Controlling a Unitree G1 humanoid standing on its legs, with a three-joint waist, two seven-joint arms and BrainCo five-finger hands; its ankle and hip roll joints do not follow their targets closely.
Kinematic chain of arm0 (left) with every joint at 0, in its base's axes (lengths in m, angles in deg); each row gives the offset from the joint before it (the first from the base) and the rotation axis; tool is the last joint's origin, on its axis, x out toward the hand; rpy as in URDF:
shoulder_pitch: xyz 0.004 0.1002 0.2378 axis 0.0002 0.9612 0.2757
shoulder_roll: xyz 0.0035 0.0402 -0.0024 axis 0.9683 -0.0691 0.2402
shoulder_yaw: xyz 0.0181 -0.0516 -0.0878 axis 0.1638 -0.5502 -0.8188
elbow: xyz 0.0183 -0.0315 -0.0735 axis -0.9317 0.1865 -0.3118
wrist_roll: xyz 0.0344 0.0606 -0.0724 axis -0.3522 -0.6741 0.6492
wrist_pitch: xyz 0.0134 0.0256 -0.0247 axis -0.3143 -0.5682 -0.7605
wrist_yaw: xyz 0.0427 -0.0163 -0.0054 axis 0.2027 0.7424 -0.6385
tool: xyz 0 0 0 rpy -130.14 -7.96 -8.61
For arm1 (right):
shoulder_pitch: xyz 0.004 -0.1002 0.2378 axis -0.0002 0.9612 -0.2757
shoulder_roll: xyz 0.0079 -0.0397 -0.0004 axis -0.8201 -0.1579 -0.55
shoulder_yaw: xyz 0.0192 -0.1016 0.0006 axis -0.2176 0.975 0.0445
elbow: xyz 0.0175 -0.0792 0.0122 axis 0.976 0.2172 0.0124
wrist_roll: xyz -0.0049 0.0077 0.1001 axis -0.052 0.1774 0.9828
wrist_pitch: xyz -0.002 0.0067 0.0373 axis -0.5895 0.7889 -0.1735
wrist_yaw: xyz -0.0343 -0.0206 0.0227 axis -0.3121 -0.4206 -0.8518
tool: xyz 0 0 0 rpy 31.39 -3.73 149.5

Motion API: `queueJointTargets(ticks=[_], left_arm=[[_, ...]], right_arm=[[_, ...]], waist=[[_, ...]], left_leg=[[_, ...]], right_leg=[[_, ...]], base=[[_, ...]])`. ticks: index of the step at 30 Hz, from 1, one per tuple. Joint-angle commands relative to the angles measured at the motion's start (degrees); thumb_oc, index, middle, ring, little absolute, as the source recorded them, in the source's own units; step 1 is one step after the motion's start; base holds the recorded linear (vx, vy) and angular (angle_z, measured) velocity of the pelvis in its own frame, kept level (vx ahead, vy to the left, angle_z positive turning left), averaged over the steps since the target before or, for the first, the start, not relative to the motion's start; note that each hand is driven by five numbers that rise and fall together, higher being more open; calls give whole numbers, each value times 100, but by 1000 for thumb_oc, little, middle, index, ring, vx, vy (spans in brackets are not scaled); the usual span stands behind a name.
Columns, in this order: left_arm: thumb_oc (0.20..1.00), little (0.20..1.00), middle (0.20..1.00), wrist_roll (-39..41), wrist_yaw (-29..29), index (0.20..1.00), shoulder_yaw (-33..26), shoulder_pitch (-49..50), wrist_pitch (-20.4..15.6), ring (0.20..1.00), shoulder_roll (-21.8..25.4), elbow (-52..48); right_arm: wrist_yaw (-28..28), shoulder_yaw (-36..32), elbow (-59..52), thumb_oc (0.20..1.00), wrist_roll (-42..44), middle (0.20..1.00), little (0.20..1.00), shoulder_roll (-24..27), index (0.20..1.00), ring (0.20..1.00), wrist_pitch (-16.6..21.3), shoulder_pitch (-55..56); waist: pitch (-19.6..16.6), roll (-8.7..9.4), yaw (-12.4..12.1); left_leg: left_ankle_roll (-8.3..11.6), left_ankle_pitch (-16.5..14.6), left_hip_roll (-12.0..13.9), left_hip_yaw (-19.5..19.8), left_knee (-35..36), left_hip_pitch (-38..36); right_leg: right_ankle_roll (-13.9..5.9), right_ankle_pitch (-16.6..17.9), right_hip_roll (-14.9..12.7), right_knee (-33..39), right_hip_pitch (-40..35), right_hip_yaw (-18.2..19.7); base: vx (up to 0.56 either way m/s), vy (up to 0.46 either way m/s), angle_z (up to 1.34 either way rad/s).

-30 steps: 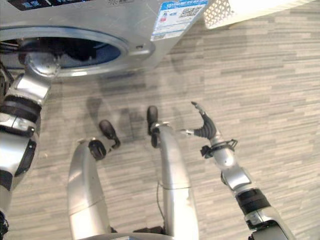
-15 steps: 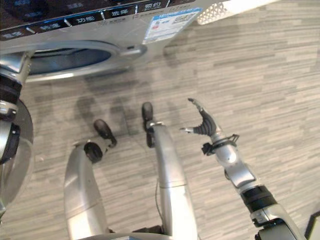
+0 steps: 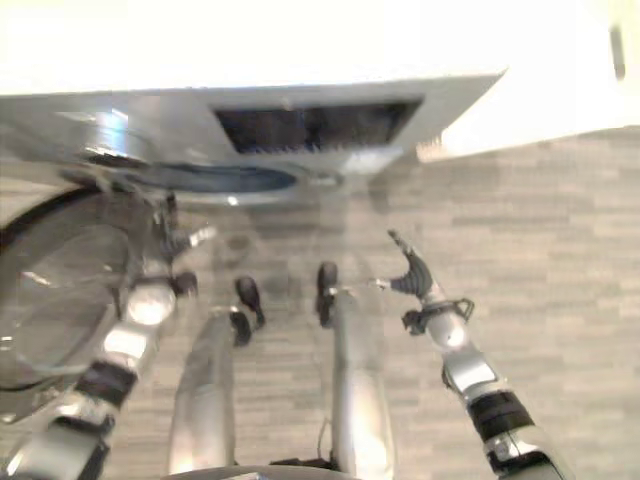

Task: Grab the laundry basket,head to the washer,open it,put in the laundry and shut it.

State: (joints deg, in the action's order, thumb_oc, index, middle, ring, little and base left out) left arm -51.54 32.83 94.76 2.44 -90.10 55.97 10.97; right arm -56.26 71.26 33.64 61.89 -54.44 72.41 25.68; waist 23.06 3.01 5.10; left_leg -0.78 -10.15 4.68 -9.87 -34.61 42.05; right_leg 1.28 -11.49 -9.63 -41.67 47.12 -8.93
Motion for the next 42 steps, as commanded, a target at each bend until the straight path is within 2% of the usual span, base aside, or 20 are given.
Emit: queueJointTargets(ticks=[1, 3, 4, 5, 9, 11, 14, 16, 17, 18, 19, 21, 24, 25, 26, 31, 32, 33, 35, 42], left_arm=[[1000, 1000, 1000, 101, -355, 1000, -76, -16, -300, 1000, 57, 359], [1000, 1000, 1000, -19, -593, 1000, -205, 657, -207, 1000, -42, 770], [1000, 1000, 1000, -62, -726, 1000, -311, 1043, -150, 1000, -100, 953], [1000, 1000, 1000, -342, -808, 1000, -326, 1333, -114, 1000, -121, 1140], [1000, 1000, 1000, -613, -804, 1000, -470, 1657, -17, 1000, -383, 1577], [1000, 1000, 1000, -742, -776, 1000, -440, 1620, 15, 1000, -438, 1766], [1000, 1000, 1000, -992, -690, 1000, -344, 1463, 33, 1000, -348, 1878], [1000, 1000, 1000, -1000, -691, 1000, -343, 1459, 33, 1000, -325, 1823], [1000, 1000, 1000, -903, -674, 1000, -398, 1502, 41, 1000, -295, 1744], [1000, 1000, 1000, -836, -615, 1000, -447, 1542, 47, 1000, -287, 1695], [1000, 1000, 1000, -836, -615, 1000, -447, 1541, 47, 1000, -288, 1695], [1000, 1000, 1000, -843, -572, 1000, -457, 1547, 32, 1000, -298, 1677], [1000, 1000, 1000, -872, -508, 1000, -451, 1470, 40, 1000, -313, 1706], [1000, 1000, 1000, -873, -508, 1000, -451, 1469, 40, 1000, -314, 1706], [1000, 1000, 1000, -840, -492, 1000, -452, 1402, 32, 1000, -362, 1710], [1000, 1000, 1000, -880, -591, 1000, -419, 1434, 1, 1000, -383, 1574], [1000, 1000, 1000, -880, -591, 1000, -419, 1433, 1, 1000, -383, 1574], [1000, 1000, 1000, -871, -592, 1000, -396, 1400, -9, 1000, -404, 1591], [1000, 1000, 1000, -926, -577, 1000, -315, 1385, 28, 1000, -361, 1455], [1000, 1000, 1000, -1260, -605, 1000, -178, 1278, 21, 1000, -133, 1136]], right_arm=[[41, -53, -28, 1000, -177, 1000, 1000, 147, 1000, 1000, 73, 330], [0, -109, 331, 1000, -295, 1000, 1000, 33, 1000, 1000, 34, 505], [-62, -178, 577, 1000, -303, 1000, 1000, -74, 1000, 1000, -13, 647], [-113, -264, 879, 1000, -288, 1000, 1000, -182, 1000, 1000, -33, 810], [-59, -319, 1596, 1000, -489, 1000, 1000, -407, 1000, 1000, -142, 990], [-20, -343, 1761, 1000, -532, 1000, 1000, -479, 1000, 1000, -189, 972], [-28, -340, 1892, 1000, -413, 1000, 1000, -592, 1000, 1000, -193, 954], [-35, -305, 1946, 1000, -412, 1000, 1000, -617, 1000, 1000, -189, 936], [-57, -268, 2070, 1000, -448, 1000, 1000, -687, 1000, 1000, -212, 949], [-22, -273, 2169, 1000, -430, 1000, 1000, -757, 1000, 1000, -228, 949], [-22, -274, 2169, 1000, -430, 1000, 1000, -756, 1000, 1000, -227, 947], [3, -273, 2199, 1000, -294, 1000, 1000, -813, 1000, 1000, -223, 899], [26, -222, 2210, 1000, -110, 1000, 1000, -760, 1000, 1000, -223, 782], [26, -222, 2212, 1000, -110, 1000, 1000, -758, 1000, 1000, -222, 780], [42, -217, 2248, 1000, -118, 1000, 1000, -678, 1000, 1000, -224, 724], [36, -334, 2330, 1000, -147, 1000, 1000, -608, 1000, 1000, -244, 825], [36, -334, 2331, 1000, -147, 1000, 1000, -608, 1000, 1000, -243, 824], [43, -314, 2477, 1000, -166, 1000, 1000, -600, 1000, 1000, -222, 787], [36, -369, 2619, 1000, -83, 1000, 1000, -671, 1000, 1000, -242, 814], [8, -392, 2772, 1000, -71, 1000, 1000, -783, 1000, 1000, -260, 789]], waist=[[-454, -71, 78], [-572, -89, -4], [-692, -94, -19], [-809, -81, -22], [-1200, -101, -98], [-1189, -120, -85], [-1057, -192, -70], [-1085, -221, -109], [-1195, -229, -215], [-1305, -181, -341], [-1316, -195, -347], [-1394, -129, -519], [-1347, -231, -653], [-1351, -236, -648], [-1240, -273, -705], [-1232, -146, -518], [-1246, -152, -514], [-1272, -116, -468], [-1419, -177, -355], [-1462, -123, -320]], left_leg=[[33, -207, 3, 199, 383, -548], [94, 28, -132, 226, 1110, -1390], [86, 344, -195, 167, 1620, -1850], [120, 430, -231, 106, 2061, -2416], [116, 673, -411, 87, 3105, -3432], [73, 759, -394, 112, 3374, -3673], [-9, 915, -259, 106, 3357, -3679], [-24, 980, -227, 65, 3380, -3647], [-21, 1104, -210, 105, 3460, -3633], [37, 1282, -196, 154, 3522, -3527], [41, 1287, -179, 152, 3520, -3510], [197, 1563, -134, 203, 3508, -3221], [477, 2114, 62, 316, 3691, -2755], [479, 2122, 64, 322, 3699, -2751], [620, 2244, 52, 556, 3789, -2617], [435, 1444, -64, 590, 3062, -2830], [435, 1450, -59, 596, 3057, -2806], [446, 1198, -64, 707, 2903, -3005], [488, 1245, 141, 601, 3258, -3373], [392, 1107, -49, 632, 3412, -3510]], right_leg=[[-558, 289, 37, 1118, -750, -17], [-616, 458, 74, 1810, -1662, -159], [-622, 721, 70, 2348, -2176, -262], [-720, 882, 87, 2819, -2748, -284], [-961, 1245, 175, 3791, -3615, -183], [-1056, 1312, 222, 3616, -3611, -12], [-1044, 790, 439, 2560, -3564, 269], [-1024, 698, 451, 2229, -3662, 258], [-1007, 633, 450, 1640, -3911, 285], [-1019, 604, 528, 1661, -4213, 419], [-1014, 625, 546, 1682, -4203, 420], [-808, -8, 689, 2664, -4699, 431], [-581, -100, 980, 3302, -4636, 437], [-578, -93, 985, 3312, -4636, 431], [-550, 6, 1013, 3393, -4507, 371], [-596, 417, 644, 3729, -4290, 1], [-595, 430, 650, 3738, -4274, -4], [-609, 510, 574, 3843, -4285, -61], [-637, 540, 575, 3926, -4366, -169], [-776, 605, 400, 3808, -4447, -195]], base=[[87, -4, 25], [109, 14, 25], [113, 94, 17], [120, 111, 4], [130, 134, -6], [-57, 77, -38], [-234, 34, -27], [-194, -35, 0], [-276, -195, 2], [-279, -196, 18], [-193, -201, 35], [-203, -193, 17], [-281, -161, -7], [-316, -102, 19], [-338, -57, 35], [-264, 14, 43], [-140, 72, 52], [-83, 85, 58], [-4, 204, 49], [70, 171, 39]])
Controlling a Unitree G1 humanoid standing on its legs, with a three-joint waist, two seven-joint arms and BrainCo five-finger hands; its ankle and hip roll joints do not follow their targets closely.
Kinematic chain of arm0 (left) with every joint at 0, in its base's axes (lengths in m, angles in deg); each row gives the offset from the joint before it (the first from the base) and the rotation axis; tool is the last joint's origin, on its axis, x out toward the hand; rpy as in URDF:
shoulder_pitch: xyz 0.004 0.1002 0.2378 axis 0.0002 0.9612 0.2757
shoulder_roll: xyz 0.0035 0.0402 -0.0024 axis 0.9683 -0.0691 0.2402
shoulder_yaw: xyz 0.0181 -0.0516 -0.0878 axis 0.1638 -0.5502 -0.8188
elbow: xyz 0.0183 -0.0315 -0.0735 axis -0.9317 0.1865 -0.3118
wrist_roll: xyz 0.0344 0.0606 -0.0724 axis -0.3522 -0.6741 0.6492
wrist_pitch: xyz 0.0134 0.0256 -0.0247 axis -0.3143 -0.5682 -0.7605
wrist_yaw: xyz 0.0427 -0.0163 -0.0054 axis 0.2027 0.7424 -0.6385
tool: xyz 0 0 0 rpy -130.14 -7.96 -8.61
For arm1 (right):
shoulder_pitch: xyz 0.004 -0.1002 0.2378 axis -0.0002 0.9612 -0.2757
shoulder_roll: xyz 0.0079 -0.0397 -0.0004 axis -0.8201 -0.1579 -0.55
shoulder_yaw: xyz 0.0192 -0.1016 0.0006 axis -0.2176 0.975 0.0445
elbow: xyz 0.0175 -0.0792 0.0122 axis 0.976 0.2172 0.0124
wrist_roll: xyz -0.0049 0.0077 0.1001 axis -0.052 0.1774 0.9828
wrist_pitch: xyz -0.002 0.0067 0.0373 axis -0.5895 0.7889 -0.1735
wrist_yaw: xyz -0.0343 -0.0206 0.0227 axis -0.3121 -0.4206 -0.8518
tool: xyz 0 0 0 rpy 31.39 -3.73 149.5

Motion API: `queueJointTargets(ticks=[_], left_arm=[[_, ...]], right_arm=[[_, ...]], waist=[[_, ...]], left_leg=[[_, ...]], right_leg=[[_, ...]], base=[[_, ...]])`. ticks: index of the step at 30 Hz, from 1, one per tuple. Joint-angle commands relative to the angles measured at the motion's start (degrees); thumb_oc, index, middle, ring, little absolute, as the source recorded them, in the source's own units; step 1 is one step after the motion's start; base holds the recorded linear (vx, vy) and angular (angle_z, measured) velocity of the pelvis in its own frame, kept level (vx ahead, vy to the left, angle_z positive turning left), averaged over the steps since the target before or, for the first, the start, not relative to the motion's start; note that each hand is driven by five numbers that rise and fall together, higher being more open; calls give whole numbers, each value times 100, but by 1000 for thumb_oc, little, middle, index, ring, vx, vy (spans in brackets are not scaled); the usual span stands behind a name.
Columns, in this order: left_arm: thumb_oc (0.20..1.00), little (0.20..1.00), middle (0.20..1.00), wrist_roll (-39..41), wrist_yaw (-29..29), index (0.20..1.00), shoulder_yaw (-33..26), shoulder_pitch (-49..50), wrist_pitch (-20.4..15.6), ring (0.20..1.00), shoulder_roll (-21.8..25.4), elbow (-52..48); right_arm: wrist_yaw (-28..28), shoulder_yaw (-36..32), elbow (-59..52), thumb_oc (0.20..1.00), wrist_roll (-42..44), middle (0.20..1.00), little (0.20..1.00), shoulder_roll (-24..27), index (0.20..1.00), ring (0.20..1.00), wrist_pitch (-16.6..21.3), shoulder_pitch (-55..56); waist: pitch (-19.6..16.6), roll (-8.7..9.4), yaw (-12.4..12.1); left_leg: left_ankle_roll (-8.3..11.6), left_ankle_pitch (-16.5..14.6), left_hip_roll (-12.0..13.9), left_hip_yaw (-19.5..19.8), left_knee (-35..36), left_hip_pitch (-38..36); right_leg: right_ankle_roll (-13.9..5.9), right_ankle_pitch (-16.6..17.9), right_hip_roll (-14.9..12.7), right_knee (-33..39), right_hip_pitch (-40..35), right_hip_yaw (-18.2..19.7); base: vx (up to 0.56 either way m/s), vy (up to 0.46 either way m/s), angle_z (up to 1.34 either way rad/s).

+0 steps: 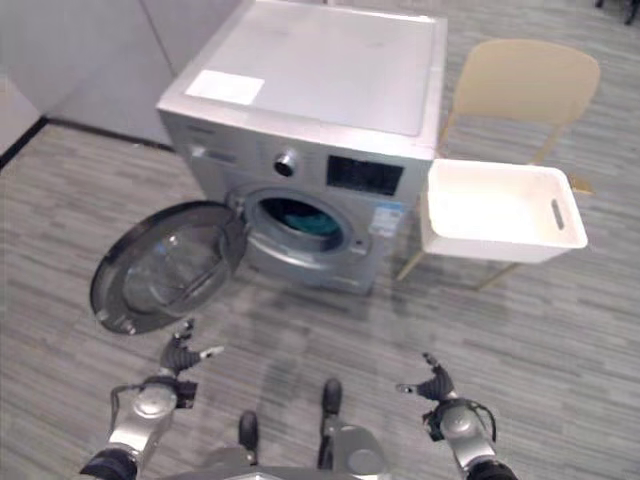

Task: Grab the laundry basket,head to the washer,open it,put in the laundry and shut it.

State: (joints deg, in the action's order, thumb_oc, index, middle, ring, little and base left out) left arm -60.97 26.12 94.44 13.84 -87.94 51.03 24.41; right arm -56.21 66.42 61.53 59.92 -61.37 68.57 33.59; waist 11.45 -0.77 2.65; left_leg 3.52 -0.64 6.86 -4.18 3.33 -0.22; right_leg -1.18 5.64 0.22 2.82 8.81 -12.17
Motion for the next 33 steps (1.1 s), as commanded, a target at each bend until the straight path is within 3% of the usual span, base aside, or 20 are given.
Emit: queueJointTargets(ticks=[1, 7, 12, 13, 14, 19, 23, 28, 33], left_arm=[[1000, 1000, 1000, -336, 76, 1000, -150, 113, -195, 1000, 408, -300], [1000, 1000, 1000, -630, 293, 1000, -230, -227, -245, 1000, 702, -666], [1000, 1000, 1000, -1118, 578, 1000, -259, -770, -245, 1000, 1183, -773], [1000, 1000, 1000, -1360, 852, 1000, -350, -1242, -210, 1000, 1583, -619], [1000, 1000, 1000, -1361, 854, 1000, -347, -1247, -212, 1000, 1584, -614], [1000, 1000, 1000, -1587, 1348, 1000, -507, -2077, -79, 1000, 2458, 103], [1000, 1000, 1000, -1549, 1415, 1000, -447, -2625, 96, 1000, 2928, 1054], [1000, 1000, 1000, -1531, 1160, 1000, -283, -3192, 308, 1000, 3231, 2567], [1000, 1000, 1000, -1667, 912, 1000, -216, -3291, 384, 1000, 3367, 3106]], right_arm=[[-12, 112, -47, 1000, 125, 1000, 1000, -117, 1000, 1000, 116, -19], [-67, 188, -142, 1000, 46, 1000, 1000, -234, 1000, 1000, 64, -8], [-97, 158, -281, 1000, -20, 1000, 1000, -141, 1000, 1000, 86, 75], [-141, 181, -405, 1000, -68, 1000, 1000, -24, 1000, 1000, 114, 141], [-141, 180, -406, 1000, -68, 1000, 1000, -25, 1000, 1000, 113, 140], [-162, 243, -639, 1000, -105, 1000, 1000, 224, 1000, 1000, 189, 161], [-181, 342, -710, 1000, -82, 1000, 1000, 321, 1000, 1000, 189, 61], [-225, 496, -625, 1000, 13, 1000, 1000, 335, 1000, 1000, 129, -148], [-304, 640, -673, 1000, 20, 1000, 1000, 389, 1000, 1000, 114, -221]], waist=[[-293, 282, -82], [-366, 374, -70], [-388, 377, 7], [-401, 383, 75], [-400, 385, 72], [-318, 457, 194], [-205, 543, 278], [-52, 665, 341], [84, 777, 348]], left_leg=[[-64, 118, -300, 41, -386, 706], [-193, 28, -457, -114, -200, 637], [-221, 9, -505, -218, -121, 613], [-243, -10, -526, -281, -81, 603], [-244, -10, -527, -283, -81, 602], [-279, -15, -522, -403, -71, 746], [-317, 9, -509, -490, -92, 927], [-343, 36, -483, -534, -135, 1154], [-343, 55, -467, -530, -159, 1326]], right_leg=[[-560, -1080, -614, -648, -605, 165], [-734, -880, -759, -553, -497, 350], [-814, -789, -814, -512, -438, 430], [-866, -733, -832, -476, -395, 479], [-867, -733, -832, -476, -394, 482], [-956, -565, -847, -471, -123, 650], [-999, -440, -841, -498, 125, 746], [-1041, -296, -846, -545, 397, 817], [-1048, -196, -852, -516, 547, 805]], base=[[60, 160, -24], [65, 128, -14], [44, 85, -27], [33, 67, -11], [37, 90, -8], [-13, 57, -21], [-27, 51, -32], [-23, 45, -17], [-9, 43, -6]])
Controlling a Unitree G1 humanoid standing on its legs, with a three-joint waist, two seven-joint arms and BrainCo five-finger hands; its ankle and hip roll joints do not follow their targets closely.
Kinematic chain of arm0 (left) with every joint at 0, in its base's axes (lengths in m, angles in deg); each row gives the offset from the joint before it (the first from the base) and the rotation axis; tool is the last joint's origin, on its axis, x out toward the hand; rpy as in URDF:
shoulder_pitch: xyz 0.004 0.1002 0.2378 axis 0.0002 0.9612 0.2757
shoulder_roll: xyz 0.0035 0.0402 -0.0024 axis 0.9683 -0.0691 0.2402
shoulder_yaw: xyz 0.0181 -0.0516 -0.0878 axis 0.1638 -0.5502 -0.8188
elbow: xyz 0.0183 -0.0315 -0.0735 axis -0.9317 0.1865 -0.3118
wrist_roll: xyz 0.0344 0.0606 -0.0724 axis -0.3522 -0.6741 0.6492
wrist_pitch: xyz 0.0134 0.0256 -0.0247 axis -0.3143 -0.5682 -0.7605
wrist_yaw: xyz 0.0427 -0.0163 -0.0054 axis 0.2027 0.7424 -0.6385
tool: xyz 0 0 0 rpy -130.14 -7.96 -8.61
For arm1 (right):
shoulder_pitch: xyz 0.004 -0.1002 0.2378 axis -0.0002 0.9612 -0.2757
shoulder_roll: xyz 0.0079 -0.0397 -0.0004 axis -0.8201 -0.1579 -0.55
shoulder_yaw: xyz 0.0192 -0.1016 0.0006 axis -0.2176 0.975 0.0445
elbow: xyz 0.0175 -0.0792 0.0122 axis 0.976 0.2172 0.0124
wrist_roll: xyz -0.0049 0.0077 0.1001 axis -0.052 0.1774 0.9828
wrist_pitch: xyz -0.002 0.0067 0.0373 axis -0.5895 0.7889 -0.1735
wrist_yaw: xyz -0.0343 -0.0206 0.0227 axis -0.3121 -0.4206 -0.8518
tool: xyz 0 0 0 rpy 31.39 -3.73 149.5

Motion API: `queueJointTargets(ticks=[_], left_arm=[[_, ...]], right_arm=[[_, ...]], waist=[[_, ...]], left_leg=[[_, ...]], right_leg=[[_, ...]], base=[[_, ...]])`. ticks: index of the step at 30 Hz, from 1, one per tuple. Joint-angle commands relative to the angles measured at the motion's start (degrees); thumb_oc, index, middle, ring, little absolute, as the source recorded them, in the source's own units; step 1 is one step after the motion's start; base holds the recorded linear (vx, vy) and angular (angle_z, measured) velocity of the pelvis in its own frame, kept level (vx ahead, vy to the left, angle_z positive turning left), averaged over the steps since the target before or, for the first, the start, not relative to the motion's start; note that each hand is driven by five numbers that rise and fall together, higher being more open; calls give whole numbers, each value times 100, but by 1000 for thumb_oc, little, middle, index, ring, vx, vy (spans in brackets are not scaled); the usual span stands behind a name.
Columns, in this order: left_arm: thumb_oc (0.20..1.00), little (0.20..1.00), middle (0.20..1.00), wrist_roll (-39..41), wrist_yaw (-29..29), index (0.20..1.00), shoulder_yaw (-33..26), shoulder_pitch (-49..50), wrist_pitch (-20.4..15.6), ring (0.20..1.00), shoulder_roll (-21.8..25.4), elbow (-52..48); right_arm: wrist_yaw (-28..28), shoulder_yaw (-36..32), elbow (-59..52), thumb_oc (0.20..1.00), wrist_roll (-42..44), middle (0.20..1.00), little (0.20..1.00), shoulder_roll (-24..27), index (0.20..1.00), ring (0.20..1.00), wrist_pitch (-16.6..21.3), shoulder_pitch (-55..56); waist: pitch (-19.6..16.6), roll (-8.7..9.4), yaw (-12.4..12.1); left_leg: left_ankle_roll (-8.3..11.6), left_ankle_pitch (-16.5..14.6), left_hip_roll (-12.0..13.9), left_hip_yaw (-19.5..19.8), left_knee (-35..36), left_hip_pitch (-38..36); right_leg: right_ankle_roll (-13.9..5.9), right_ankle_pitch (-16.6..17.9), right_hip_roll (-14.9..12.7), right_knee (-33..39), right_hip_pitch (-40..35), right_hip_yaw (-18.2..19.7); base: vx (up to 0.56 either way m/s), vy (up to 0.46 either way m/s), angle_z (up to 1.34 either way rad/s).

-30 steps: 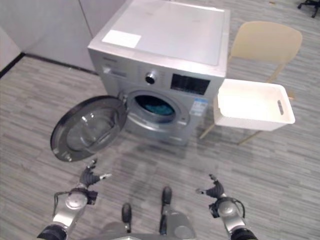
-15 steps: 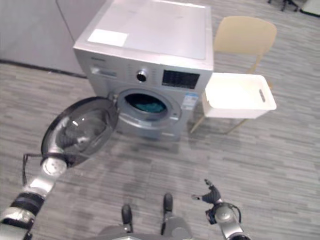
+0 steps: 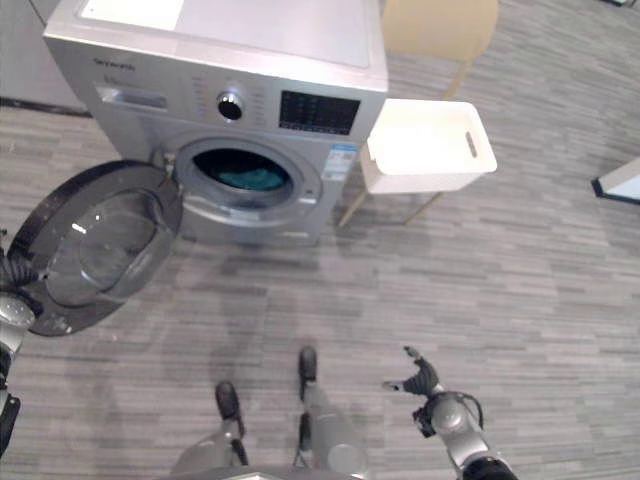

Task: Grab the laundry basket,head to the washer,open it,put in the laundry and shut it.

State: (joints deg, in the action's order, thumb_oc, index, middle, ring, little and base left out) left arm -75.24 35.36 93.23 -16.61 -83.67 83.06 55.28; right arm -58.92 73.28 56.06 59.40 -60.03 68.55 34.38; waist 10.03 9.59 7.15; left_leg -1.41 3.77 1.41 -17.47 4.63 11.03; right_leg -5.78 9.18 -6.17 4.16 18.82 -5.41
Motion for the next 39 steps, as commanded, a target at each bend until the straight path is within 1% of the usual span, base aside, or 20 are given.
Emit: queueJointTargets(ticks=[1, 3, 4, 6, 11, 12, 13, 14, 18, 19, 22, 24, 26, 27, 29, 31, 32, 33, 36, 39], left_arm=[[1000, 1000, 1000, -208, -78, 1000, -101, -238, -63, 1000, 142, 27], [1000, 1000, 1000, -188, -117, 1000, -94, -193, -78, 1000, 95, -14], [1000, 1000, 1000, -88, -132, 1000, -69, -94, -149, 1000, -86, -198], [1000, 1000, 1000, -51, -131, 1000, -43, -42, -184, 1000, -193, -331], [1000, 1000, 1000, 655, -200, 1000, -77, 1506, -527, 1000, -1917, -2664], [1000, 1000, 1000, 655, -201, 1000, -79, 1509, -524, 1000, -1917, -2668], [1000, 1000, 1000, 815, -365, 1000, 25, 1967, -560, 1000, -2389, -3330], [1000, 1000, 1000, 910, -640, 1000, 251, 2295, -604, 1000, -2679, -3835], [1000, 1000, 1000, 1045, -860, 1000, 498, 2413, -662, 1000, -2836, -4250], [1000, 1000, 1000, 1152, -987, 1000, 737, 2351, -698, 1000, -2931, -4540], [1000, 1000, 1000, 1162, -926, 1000, 903, 2085, -698, 1000, -3005, -4617], [1000, 1000, 1000, 1032, -627, 1000, 937, 1394, -633, 1000, -3048, -4246], [1000, 1000, 1000, 788, -310, 1000, 951, 677, -531, 1000, -2886, -3616], [1000, 1000, 1000, 788, -309, 1000, 953, 669, -535, 1000, -2889, -3608], [1000, 1000, 1000, 652, 40, 1000, 894, -546, -367, 1000, -2232, -2162], [1000, 1000, 1000, 562, 66, 1000, 914, -1193, -261, 1000, -1731, -1260], [1000, 1000, 1000, 564, 66, 1000, 918, -1200, -265, 1000, -1731, -1253], [1000, 1000, 1000, 581, 53, 1000, 863, -1542, -240, 1000, -1463, -723], [1000, 1000, 1000, 596, 17, 1000, 768, -1508, -302, 1000, -1296, -706], [1000, 1000, 1000, 770, 24, 1000, 572, -1046, -392, 1000, -1485, -1230]], right_arm=[[-57, -35, -140, 1000, 75, 1000, 1000, 264, 1000, 1000, 116, -281], [-64, -23, -133, 1000, 57, 1000, 1000, 256, 1000, 1000, 101, -271], [-61, 7, -100, 1000, 20, 1000, 1000, 190, 1000, 1000, 84, -281], [-51, 29, -69, 1000, 4, 1000, 1000, 165, 1000, 1000, 82, -303], [56, -133, 22, 1000, -137, 1000, 1000, -94, 1000, 1000, 21, -331], [56, -131, 21, 1000, -136, 1000, 1000, -94, 1000, 1000, 21, -331], [92, -233, -2, 1000, -155, 1000, 1000, -176, 1000, 1000, -16, -323], [105, -294, -24, 1000, -183, 1000, 1000, -249, 1000, 1000, -40, -318], [121, -312, -30, 1000, -192, 1000, 1000, -291, 1000, 1000, -46, -317], [153, -296, -68, 1000, -197, 1000, 1000, -315, 1000, 1000, -52, -324], [184, -257, -131, 1000, -210, 1000, 1000, -309, 1000, 1000, -54, -324], [210, -183, -278, 1000, -252, 1000, 1000, -224, 1000, 1000, -58, -293], [194, -86, -314, 1000, -300, 1000, 1000, -105, 1000, 1000, -62, -296], [194, -89, -314, 1000, -300, 1000, 1000, -105, 1000, 1000, -63, -298], [183, 19, -409, 1000, -320, 1000, 1000, 134, 1000, 1000, -42, -328], [166, 32, -534, 1000, -272, 1000, 1000, 342, 1000, 1000, 0, -326], [166, 29, -535, 1000, -272, 1000, 1000, 342, 1000, 1000, 0, -328], [152, -20, -669, 1000, -183, 1000, 1000, 483, 1000, 1000, 61, -287], [131, -114, -762, 1000, -68, 1000, 1000, 598, 1000, 1000, 137, -162], [158, -155, -669, 1000, -43, 1000, 1000, 522, 1000, 1000, 146, -84]], waist=[[244, -253, -98], [255, -251, -98], [259, -249, -121], [265, -254, -132], [292, -357, -328], [277, -357, -326], [290, -397, -378], [282, -429, -409], [297, -466, -416], [306, -492, -398], [299, -518, -334], [281, -548, -183], [267, -590, -19], [271, -590, -24], [243, -643, 209], [259, -680, 348], [261, -679, 345], [303, -699, 433], [333, -727, 469], [308, -766, 412]], left_leg=[[151, -385, 78, 813, -293, 230], [151, -383, 77, 824, -297, 254], [153, -373, 65, 855, -304, 301], [151, -377, 60, 865, -305, 303], [91, -496, -55, 910, -326, 102], [91, -487, -55, 909, -327, 121], [77, -515, -82, 919, -327, 30], [75, -507, -97, 915, -329, 14], [78, -511, -100, 894, -332, -3], [87, -501, -98, 844, -324, -10], [98, -496, -87, 769, -294, -13], [115, -465, -60, 615, -242, 23], [136, -428, -34, 479, -180, 38], [136, -427, -33, 476, -179, 36], [172, -326, 21, 310, -84, 155], [194, -270, 43, 239, -26, 224], [194, -270, 43, 238, -26, 225], [225, -213, 68, 210, 9, 294], [263, -153, 79, 234, 37, 342], [277, -150, 90, 311, 37, 304]], right_leg=[[-587, -553, -221, -640, -437, 114], [-586, -541, -233, -636, -425, 95], [-587, -533, -256, -645, -396, 46], [-585, -546, -267, -652, -404, 26], [-536, -728, -332, -768, -587, -82], [-534, -717, -332, -761, -570, -81], [-517, -782, -345, -793, -650, -117], [-503, -809, -351, -805, -661, -131], [-494, -839, -359, -811, -668, -127], [-487, -846, -360, -800, -649, -105], [-479, -834, -350, -777, -590, -48], [-468, -794, -322, -712, -436, 105], [-471, -767, -290, -708, -280, 238], [-471, -767, -290, -711, -278, 242], [-482, -685, -230, -692, -4, 435], [-500, -616, -207, -671, 145, 514], [-500, -616, -207, -672, 148, 515], [-515, -574, -205, -645, 242, 532], [-517, -550, -212, -612, 259, 487], [-490, -582, -221, -597, 170, 416]], base=[[1, 44, 10], [8, 17, 6], [11, 4, -5], [29, 13, -2], [48, 13, 7], [58, -12, 11], [44, -45, 19], [47, -44, 17], [2, -44, 10], [-14, -51, -7], [-16, -33, -14], [-39, -12, -27], [-23, 33, -56], [-25, 49, -46], [-42, 25, -50], [-34, 11, -54], [-54, 10, -54], [-54, -18, -41], [-36, -34, -35], [-22, -49, -17]])
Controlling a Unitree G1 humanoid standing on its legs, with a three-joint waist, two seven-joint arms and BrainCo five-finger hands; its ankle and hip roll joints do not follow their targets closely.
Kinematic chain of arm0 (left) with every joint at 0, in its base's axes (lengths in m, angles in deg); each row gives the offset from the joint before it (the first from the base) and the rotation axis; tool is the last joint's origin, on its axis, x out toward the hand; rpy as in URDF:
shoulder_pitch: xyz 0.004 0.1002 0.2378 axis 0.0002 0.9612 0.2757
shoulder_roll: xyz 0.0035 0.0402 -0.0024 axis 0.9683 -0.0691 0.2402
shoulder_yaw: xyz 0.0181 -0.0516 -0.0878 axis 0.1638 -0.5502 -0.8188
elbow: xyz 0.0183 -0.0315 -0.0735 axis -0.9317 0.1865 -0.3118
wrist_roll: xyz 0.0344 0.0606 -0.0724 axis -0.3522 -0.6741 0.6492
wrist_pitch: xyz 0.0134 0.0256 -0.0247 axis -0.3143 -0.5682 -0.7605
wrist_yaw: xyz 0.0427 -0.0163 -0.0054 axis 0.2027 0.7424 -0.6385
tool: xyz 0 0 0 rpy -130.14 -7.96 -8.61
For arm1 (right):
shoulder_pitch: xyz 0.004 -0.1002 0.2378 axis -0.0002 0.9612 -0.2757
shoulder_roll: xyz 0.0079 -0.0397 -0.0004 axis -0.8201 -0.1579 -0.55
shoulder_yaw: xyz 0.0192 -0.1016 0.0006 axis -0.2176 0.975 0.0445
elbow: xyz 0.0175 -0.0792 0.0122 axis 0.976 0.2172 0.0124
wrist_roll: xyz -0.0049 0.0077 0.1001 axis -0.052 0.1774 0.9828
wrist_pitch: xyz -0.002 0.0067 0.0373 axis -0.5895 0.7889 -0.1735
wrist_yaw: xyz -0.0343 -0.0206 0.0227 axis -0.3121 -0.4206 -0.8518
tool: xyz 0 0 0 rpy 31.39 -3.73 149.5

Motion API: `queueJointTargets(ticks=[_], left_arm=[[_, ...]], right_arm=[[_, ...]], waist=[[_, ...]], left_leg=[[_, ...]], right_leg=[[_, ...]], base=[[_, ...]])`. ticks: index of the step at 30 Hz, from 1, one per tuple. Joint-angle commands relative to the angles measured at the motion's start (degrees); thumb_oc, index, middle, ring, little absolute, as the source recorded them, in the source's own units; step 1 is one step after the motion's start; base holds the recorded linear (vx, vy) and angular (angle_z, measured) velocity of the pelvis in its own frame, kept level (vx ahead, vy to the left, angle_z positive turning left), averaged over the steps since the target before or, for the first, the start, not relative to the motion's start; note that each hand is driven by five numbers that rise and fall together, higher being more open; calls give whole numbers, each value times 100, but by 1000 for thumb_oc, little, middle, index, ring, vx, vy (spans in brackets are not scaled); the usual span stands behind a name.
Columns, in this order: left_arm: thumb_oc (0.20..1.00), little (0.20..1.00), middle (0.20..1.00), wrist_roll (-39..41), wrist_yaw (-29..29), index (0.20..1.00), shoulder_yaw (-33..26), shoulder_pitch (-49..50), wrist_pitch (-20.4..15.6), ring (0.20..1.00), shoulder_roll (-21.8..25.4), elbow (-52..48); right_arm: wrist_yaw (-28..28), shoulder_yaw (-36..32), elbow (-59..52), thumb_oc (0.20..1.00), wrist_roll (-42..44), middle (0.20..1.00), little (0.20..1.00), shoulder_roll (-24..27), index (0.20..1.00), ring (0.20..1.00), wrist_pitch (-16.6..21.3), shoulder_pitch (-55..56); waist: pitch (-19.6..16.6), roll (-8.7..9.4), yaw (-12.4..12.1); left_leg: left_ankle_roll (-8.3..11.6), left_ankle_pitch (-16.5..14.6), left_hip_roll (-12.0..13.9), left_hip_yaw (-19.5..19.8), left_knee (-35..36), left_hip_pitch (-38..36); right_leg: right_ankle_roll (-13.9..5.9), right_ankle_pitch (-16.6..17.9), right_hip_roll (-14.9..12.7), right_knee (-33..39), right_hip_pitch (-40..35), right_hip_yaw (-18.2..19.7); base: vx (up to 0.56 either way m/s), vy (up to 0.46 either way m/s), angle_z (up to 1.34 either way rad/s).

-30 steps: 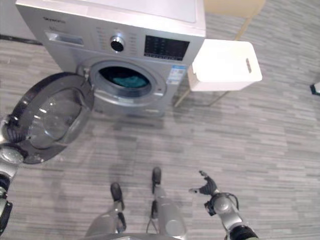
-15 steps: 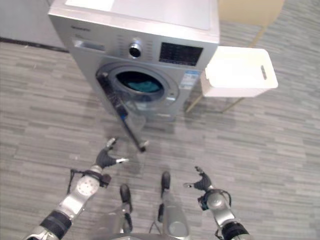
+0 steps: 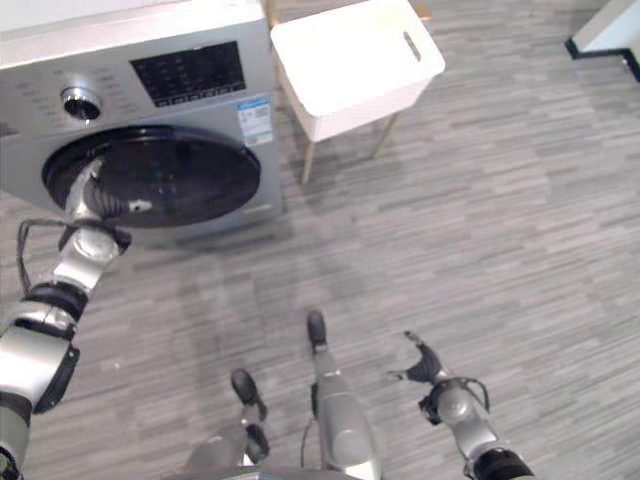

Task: Grab the laundry basket,head to the washer,open it,put in the laundry and shut it.

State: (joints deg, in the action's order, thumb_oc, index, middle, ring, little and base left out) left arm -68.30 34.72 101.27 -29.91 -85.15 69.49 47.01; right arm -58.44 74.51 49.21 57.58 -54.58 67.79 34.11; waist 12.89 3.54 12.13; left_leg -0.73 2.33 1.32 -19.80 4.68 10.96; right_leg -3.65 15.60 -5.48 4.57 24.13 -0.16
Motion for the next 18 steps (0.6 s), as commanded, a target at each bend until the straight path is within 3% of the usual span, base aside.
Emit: queueJointTargets(ticks=[1, 5, 6, 9, 18], left_arm=[[1000, 1000, 1000, 151, 86, 1000, -295, 531, -273, 1000, -236, -619], [1000, 1000, 1000, 396, 6, 1000, -555, 1543, -360, 1000, -697, -1354], [1000, 1000, 1000, 624, -214, 1000, -802, 2696, -427, 1000, -1177, -2031], [1000, 1000, 1000, 801, -489, 1000, -1041, 3758, -417, 1000, -1414, -2573], [1000, 1000, 1000, 858, -1005, 1000, -1521, 5213, -228, 1000, -1779, -2185]], right_arm=[[119, -306, 61, 1000, 131, 1000, 1000, -59, 1000, 1000, 212, -49], [153, -384, 202, 1000, 124, 1000, 1000, -211, 1000, 1000, 167, -44], [190, -518, 290, 1000, 76, 1000, 1000, -364, 1000, 1000, 101, -141], [197, -705, 271, 1000, 60, 1000, 1000, -481, 1000, 1000, 40, -181], [75, -940, 261, 1000, 112, 1000, 1000, -702, 1000, 1000, -22, -119]], waist=[[-1, -180, -117], [-84, -209, -238], [-198, -216, -411], [-325, -234, -586], [-762, -242, -919]], left_leg=[[212, -7, 100, 582, 32, 276], [220, -37, 82, 675, 32, 130], [220, -62, 57, 765, 32, -90], [217, -85, 61, 841, 32, -329], [219, -161, 67, 1045, 27, -914]], right_leg=[[-689, -1243, -291, -634, -417, -137], [-650, -1314, -277, -608, -663, -224], [-614, -1385, -246, -545, -1018, -343], [-590, -1448, -227, -478, -1353, -444], [-518, -1673, -169, -484, -2061, -674]], base=[[-7, -42, 14], [13, -58, 43], [32, -104, 34], [41, -78, 19], [37, -49, 20]])
